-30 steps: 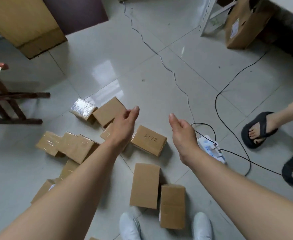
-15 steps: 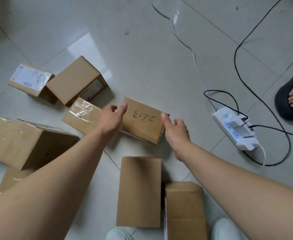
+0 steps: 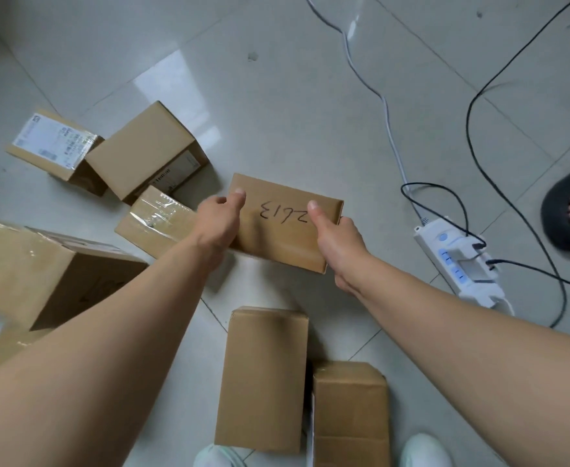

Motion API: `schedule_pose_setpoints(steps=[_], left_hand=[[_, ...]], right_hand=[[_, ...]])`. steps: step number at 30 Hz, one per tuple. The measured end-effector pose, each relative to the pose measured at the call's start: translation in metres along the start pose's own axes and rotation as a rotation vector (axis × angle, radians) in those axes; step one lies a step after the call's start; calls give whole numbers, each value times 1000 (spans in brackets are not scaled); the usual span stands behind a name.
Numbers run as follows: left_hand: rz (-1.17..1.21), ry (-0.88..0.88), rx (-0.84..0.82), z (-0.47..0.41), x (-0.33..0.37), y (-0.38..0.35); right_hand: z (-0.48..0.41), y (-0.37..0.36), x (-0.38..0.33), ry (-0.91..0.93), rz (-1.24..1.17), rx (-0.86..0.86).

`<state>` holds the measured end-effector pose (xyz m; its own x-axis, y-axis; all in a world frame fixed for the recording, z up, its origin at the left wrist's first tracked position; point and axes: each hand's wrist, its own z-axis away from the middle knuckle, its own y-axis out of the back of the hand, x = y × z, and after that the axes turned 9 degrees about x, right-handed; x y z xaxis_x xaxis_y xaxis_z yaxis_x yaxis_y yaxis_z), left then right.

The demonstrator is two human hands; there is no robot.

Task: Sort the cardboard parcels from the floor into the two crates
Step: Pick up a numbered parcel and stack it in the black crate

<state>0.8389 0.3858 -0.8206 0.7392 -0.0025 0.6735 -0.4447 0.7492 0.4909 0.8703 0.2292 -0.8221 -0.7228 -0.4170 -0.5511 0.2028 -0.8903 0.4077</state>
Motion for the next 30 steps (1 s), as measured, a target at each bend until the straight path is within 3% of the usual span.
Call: schedule_pose_setpoints(steps=[6,12,20,30], left_hand=[[129,-47,91,78,90,63],[329,25,168,168,177,163],[449,-55,211,295,302,305],[541,-84,442,478,341,406]], right_hand=[[79,52,-83,121,-37,114],[204,104,-169,172,-111,12],[380,158,-281,370,-121,14],[545,227,-317,583,-81,-192]])
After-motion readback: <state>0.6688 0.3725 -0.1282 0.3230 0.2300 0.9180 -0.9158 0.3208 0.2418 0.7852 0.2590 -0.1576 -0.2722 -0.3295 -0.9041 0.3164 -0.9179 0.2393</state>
